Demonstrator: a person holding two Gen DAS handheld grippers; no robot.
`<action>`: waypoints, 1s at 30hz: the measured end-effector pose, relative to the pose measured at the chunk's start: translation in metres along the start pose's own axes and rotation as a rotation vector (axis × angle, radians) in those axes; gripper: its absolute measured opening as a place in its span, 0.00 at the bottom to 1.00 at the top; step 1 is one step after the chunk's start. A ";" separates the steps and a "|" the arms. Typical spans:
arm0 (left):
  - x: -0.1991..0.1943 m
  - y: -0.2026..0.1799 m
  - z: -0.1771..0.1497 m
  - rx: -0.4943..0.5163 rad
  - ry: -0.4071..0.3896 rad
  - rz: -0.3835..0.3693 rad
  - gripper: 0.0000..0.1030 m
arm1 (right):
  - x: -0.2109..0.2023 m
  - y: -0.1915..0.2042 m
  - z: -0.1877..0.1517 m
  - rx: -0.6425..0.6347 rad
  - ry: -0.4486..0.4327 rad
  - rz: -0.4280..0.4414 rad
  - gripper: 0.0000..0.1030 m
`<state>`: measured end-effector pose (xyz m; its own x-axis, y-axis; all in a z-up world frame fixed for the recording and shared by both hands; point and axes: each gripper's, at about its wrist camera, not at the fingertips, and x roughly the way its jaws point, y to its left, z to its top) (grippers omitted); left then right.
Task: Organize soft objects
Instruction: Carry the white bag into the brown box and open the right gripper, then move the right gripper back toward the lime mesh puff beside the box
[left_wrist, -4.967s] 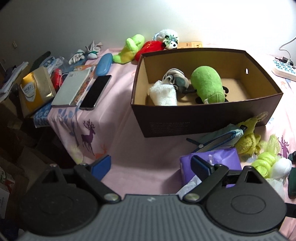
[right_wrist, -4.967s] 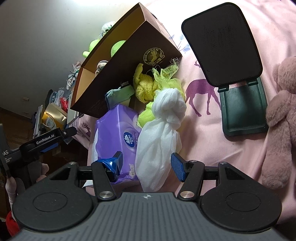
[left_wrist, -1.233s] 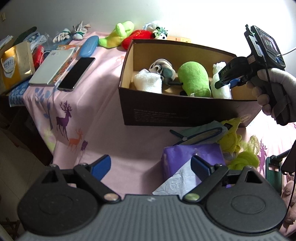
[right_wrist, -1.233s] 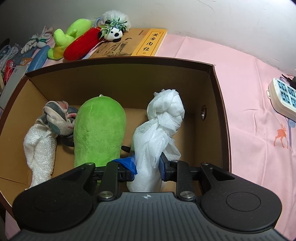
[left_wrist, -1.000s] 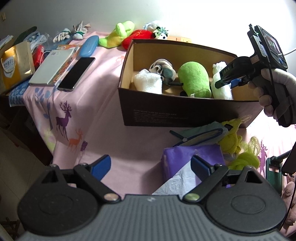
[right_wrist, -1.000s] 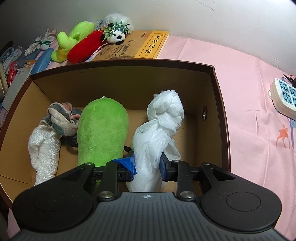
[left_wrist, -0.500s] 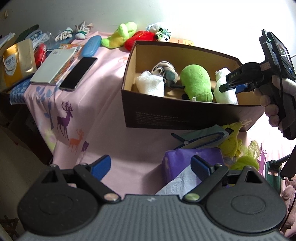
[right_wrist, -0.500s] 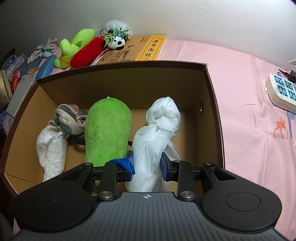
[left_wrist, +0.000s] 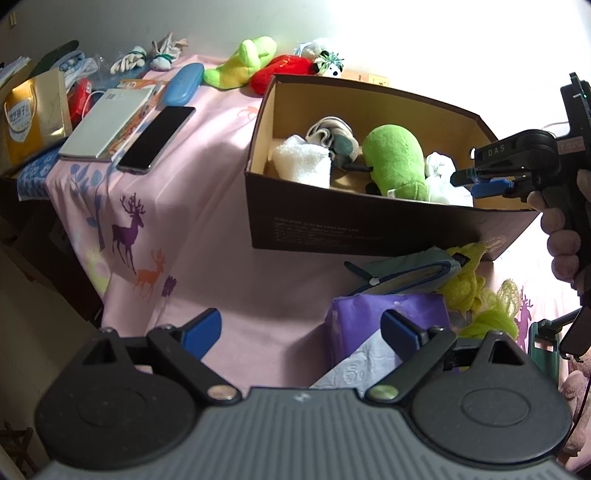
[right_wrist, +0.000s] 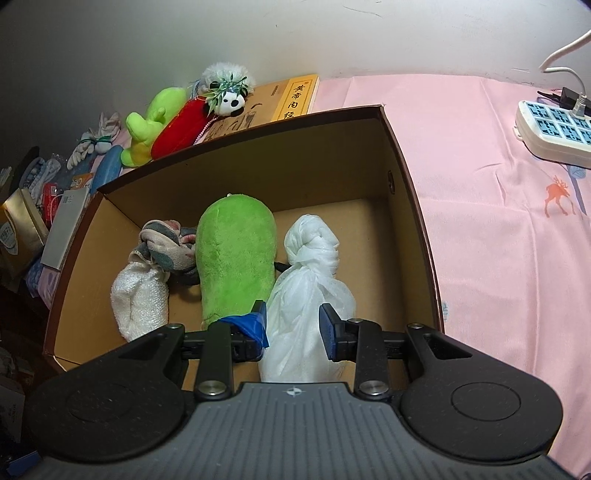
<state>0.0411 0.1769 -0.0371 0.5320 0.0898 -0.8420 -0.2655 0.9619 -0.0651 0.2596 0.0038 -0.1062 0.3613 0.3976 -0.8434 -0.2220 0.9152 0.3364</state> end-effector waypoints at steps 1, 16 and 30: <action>0.000 -0.001 0.000 0.003 -0.001 0.000 0.91 | -0.003 0.000 -0.002 0.001 -0.004 0.003 0.13; -0.002 -0.008 0.003 0.039 -0.011 0.019 0.91 | -0.054 0.005 -0.034 0.000 -0.124 0.031 0.14; -0.003 -0.023 0.007 0.095 -0.029 -0.004 0.91 | -0.099 0.004 -0.087 0.031 -0.172 0.073 0.15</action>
<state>0.0510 0.1563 -0.0290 0.5564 0.0925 -0.8258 -0.1867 0.9823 -0.0157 0.1438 -0.0375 -0.0582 0.4949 0.4663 -0.7332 -0.2266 0.8839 0.4092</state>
